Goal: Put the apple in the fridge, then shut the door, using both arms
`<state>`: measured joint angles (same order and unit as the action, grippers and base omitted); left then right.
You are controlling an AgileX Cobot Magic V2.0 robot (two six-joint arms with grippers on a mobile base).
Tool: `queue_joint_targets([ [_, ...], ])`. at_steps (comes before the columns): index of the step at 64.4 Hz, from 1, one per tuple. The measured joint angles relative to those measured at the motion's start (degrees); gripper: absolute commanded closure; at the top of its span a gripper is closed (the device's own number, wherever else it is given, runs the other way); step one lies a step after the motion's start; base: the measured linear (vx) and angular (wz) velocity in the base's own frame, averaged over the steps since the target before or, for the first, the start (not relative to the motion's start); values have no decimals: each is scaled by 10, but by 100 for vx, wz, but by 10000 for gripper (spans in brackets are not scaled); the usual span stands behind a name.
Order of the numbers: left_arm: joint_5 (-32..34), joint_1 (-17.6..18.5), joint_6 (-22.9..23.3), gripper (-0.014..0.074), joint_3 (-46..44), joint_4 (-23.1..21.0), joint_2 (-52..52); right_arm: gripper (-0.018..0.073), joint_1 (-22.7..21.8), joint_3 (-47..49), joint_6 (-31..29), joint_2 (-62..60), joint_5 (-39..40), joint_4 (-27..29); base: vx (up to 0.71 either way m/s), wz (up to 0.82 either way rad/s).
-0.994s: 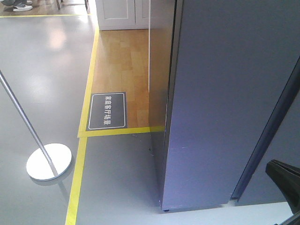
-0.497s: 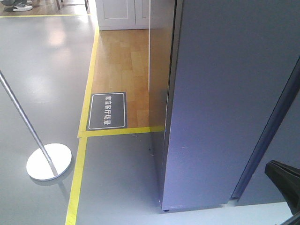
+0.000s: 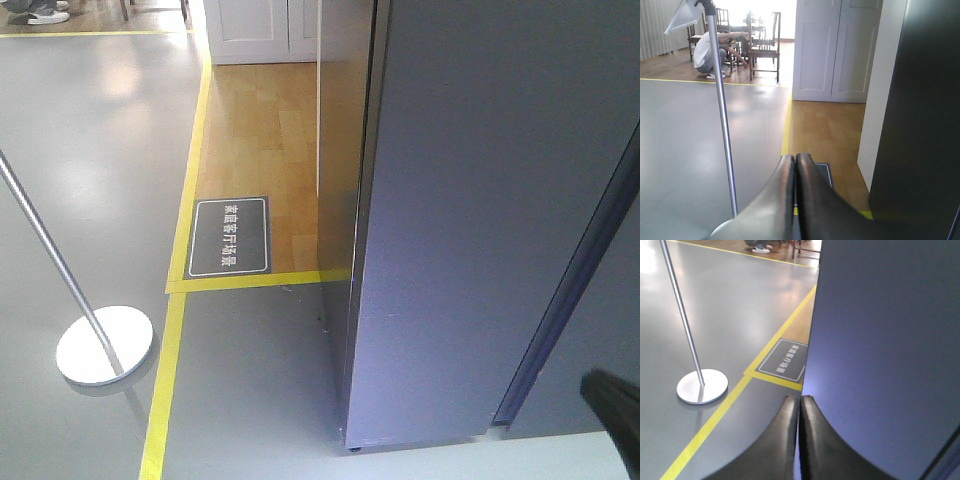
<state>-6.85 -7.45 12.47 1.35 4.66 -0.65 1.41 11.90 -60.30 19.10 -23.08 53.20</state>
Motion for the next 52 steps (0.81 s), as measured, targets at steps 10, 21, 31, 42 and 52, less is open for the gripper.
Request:
queue_joint_targets([
  [10,0,0,0,603,0,0,0,562,0,-42,159,-77,31,-113,0,0],
  [21,0,0,0,603,0,0,0,562,0,-74,353,-141,94,-268,0,0],
  [31,0,0,0,603,0,0,0,562,0,-122,528,-179,153,-406,0,0],
  [42,0,0,0,603,0,0,0,562,0,-135,646,-196,193,-532,0,0],
  [52,0,0,0,603,0,0,0,562,0,-135,663,-196,210,-560,0,0],
])
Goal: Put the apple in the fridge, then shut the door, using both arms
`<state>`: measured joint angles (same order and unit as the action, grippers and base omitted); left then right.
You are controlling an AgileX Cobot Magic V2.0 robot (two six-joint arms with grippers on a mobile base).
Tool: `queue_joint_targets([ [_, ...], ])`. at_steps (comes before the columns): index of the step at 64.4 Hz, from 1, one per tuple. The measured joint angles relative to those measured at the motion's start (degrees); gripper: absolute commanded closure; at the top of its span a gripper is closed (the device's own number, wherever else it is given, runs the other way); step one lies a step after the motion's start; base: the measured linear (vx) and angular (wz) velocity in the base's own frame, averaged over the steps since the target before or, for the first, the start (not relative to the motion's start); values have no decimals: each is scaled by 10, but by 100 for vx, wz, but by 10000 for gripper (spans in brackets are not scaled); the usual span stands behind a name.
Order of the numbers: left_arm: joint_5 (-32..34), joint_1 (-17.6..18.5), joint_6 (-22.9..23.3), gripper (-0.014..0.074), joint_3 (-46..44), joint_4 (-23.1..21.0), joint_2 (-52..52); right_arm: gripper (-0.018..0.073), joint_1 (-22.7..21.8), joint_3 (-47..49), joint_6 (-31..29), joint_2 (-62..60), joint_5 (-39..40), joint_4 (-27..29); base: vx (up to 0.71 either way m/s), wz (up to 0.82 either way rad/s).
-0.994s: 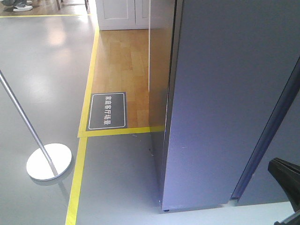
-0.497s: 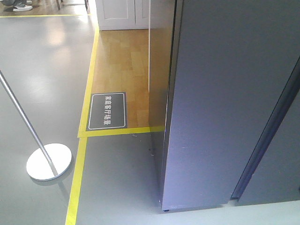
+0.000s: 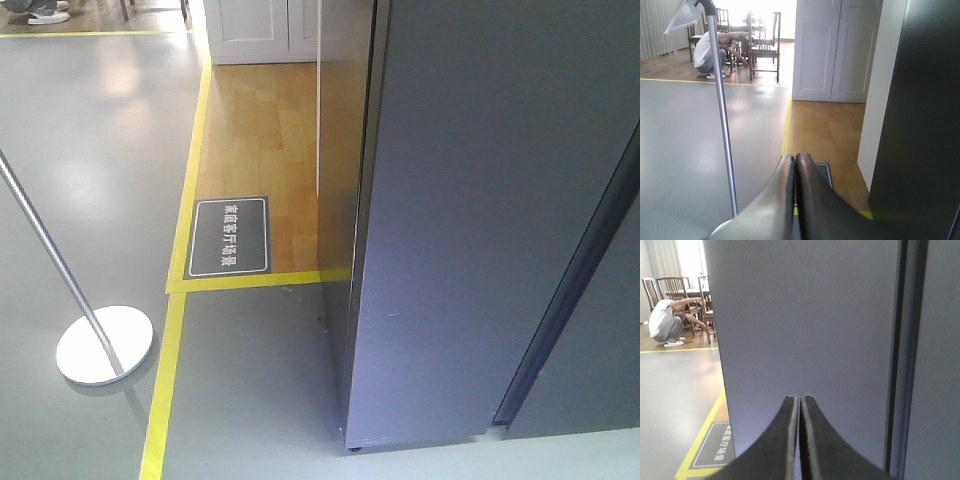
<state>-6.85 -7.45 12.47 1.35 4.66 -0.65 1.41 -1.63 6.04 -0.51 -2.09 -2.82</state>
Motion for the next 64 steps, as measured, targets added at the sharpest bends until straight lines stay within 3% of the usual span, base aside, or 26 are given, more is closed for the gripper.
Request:
queue_joint_targets([
  [64,0,0,0,603,0,0,0,562,0,0,7,0,21,-6,0,0],
])
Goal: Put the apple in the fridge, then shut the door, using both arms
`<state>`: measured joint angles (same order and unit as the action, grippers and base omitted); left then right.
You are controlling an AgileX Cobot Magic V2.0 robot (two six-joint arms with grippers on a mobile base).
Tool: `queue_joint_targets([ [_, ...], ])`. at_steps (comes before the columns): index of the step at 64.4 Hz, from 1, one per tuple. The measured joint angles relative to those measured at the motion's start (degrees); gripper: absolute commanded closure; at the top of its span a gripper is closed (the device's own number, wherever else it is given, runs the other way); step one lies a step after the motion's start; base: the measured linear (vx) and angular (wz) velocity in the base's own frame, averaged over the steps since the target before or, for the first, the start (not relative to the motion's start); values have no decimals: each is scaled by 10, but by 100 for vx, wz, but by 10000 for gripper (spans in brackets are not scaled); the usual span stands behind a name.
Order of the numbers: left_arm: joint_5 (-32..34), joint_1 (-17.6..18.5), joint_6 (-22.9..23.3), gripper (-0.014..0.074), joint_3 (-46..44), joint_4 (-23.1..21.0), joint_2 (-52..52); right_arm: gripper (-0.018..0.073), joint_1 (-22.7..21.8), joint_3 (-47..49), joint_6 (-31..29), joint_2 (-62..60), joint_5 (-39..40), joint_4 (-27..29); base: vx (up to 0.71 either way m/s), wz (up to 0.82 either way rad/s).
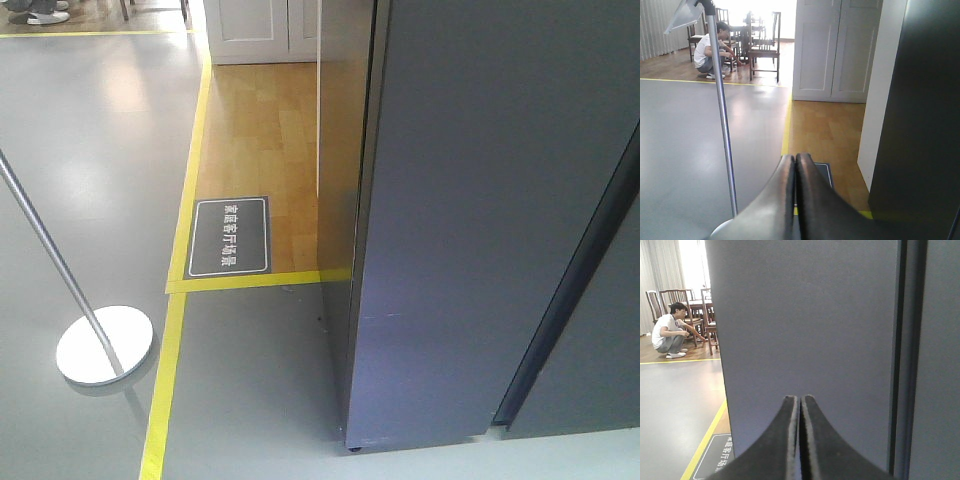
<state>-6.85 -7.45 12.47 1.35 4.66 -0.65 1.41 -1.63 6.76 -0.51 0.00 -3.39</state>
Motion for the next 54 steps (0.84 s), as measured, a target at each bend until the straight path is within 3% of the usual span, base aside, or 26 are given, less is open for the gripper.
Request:
queue_joint_targets([
  [54,0,0,0,603,0,0,0,562,0,0,0,0,0,-1,0,0],
])
